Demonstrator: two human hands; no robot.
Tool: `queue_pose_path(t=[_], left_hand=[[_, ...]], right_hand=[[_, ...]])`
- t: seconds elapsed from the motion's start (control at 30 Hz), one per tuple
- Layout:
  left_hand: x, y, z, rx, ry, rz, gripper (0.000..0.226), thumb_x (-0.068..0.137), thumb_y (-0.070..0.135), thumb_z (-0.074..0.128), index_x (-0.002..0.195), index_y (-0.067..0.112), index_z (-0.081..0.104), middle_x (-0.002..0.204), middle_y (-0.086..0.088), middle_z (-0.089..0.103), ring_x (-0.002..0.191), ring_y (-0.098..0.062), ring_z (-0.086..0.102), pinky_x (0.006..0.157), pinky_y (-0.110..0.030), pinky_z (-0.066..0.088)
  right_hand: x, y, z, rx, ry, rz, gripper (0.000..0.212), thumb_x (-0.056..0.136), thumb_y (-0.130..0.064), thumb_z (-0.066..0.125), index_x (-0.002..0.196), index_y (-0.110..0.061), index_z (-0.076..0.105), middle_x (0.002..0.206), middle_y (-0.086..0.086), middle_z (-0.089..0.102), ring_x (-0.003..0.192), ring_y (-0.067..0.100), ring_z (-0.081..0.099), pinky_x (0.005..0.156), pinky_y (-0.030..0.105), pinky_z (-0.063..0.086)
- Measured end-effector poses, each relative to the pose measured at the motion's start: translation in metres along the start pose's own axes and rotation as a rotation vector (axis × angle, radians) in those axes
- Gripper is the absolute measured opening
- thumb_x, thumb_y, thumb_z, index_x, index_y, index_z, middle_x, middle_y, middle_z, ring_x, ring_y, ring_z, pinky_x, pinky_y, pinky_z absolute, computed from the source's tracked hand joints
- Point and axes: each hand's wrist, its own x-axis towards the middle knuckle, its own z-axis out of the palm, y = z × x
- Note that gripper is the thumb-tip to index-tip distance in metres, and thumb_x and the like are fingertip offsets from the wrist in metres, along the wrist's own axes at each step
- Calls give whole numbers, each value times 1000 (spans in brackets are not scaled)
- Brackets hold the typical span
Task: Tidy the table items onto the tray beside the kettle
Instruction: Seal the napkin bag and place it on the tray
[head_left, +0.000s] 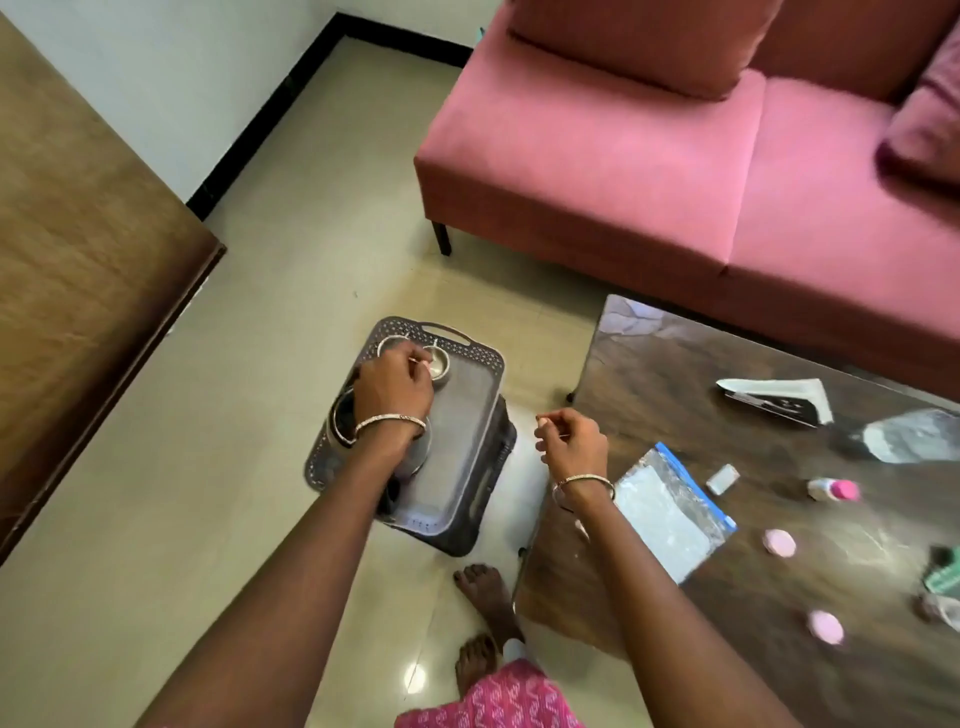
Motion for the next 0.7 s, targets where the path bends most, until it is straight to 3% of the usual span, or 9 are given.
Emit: queue_pose_path(t=[0.1, 0.27, 0.43, 0.7], left_hand=[[-60, 25, 15, -58, -113, 38, 14, 87, 18, 60, 95, 19, 73, 94, -12, 75, 91, -35, 67, 78, -39, 55], [-144, 49, 52, -102, -280, 39, 12, 87, 19, 62, 90, 21, 74, 92, -7, 75, 91, -30, 68, 82, -36, 54], [-203, 67, 86, -154, -377, -14, 13, 87, 16, 62, 88, 22, 74, 90, -4, 76, 87, -24, 69, 80, -29, 54], [-250, 110, 140, -130, -461, 42, 14, 86, 13, 63, 89, 20, 75, 88, -5, 75, 84, -22, 67, 76, -25, 50]], right_hand=[[-38, 14, -43, 35, 77, 2, 14, 91, -10, 60, 95, -10, 74, 84, 12, 76, 78, 28, 74, 71, 31, 59], [-86, 49, -109, 115, 162, 33, 15, 93, -5, 56, 97, -4, 71, 85, 18, 74, 72, 31, 73, 69, 38, 59], [-125, 99, -158, 198, 291, 143, 16, 91, -3, 56, 90, -11, 70, 76, 11, 74, 58, 13, 68, 55, 22, 52], [-151, 186, -227, 271, 420, 290, 20, 89, -5, 56, 84, -18, 71, 69, 5, 74, 56, 16, 68, 74, 47, 61]])
